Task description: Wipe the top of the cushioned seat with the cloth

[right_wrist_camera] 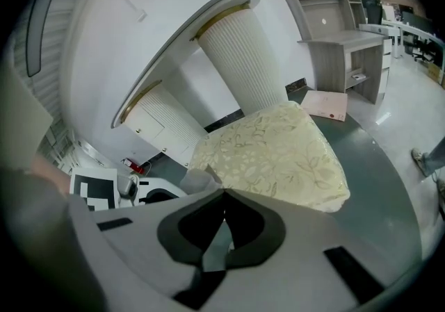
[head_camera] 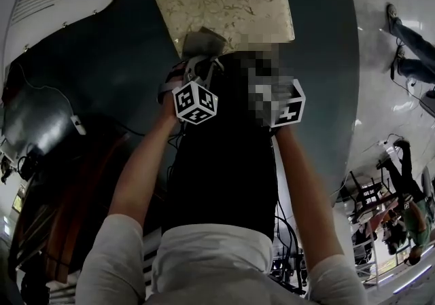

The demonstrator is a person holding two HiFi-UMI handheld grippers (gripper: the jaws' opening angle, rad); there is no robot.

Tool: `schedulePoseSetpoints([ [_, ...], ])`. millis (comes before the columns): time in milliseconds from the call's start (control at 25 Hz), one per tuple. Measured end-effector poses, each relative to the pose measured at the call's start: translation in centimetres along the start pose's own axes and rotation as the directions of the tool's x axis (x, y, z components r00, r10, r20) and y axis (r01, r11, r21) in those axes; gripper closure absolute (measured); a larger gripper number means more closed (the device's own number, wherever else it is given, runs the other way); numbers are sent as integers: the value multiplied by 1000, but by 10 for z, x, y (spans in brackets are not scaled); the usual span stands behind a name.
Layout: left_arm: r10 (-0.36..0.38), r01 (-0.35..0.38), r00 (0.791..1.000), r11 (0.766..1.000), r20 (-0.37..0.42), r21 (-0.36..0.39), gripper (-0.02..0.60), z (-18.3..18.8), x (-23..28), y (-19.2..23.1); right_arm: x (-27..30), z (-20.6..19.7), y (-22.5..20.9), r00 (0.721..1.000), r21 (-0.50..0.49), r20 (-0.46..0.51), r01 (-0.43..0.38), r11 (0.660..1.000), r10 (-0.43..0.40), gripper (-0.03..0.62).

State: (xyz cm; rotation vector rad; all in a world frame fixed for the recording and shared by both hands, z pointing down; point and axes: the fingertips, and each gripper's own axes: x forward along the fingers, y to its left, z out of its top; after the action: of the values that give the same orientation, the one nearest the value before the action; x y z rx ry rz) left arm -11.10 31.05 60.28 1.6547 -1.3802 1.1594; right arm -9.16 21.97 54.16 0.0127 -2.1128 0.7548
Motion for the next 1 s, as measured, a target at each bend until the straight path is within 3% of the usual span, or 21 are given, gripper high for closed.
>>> schedulePoseSetpoints([
  [280,-2,3,1000,1000,-9,16,545,28,8,-8,-14,1,-24,1000,19,11,-4,1000,3,585],
  [680,2,-3,998,1000,-67,-17,545,58,25,-1,-29,10,-59,1000,46,16,-25,999,24,585],
  [1000,28,-44,994,987,-101,-152,545,67,23,21,-31,23,-75,998,47,16,-65,997,64,585],
])
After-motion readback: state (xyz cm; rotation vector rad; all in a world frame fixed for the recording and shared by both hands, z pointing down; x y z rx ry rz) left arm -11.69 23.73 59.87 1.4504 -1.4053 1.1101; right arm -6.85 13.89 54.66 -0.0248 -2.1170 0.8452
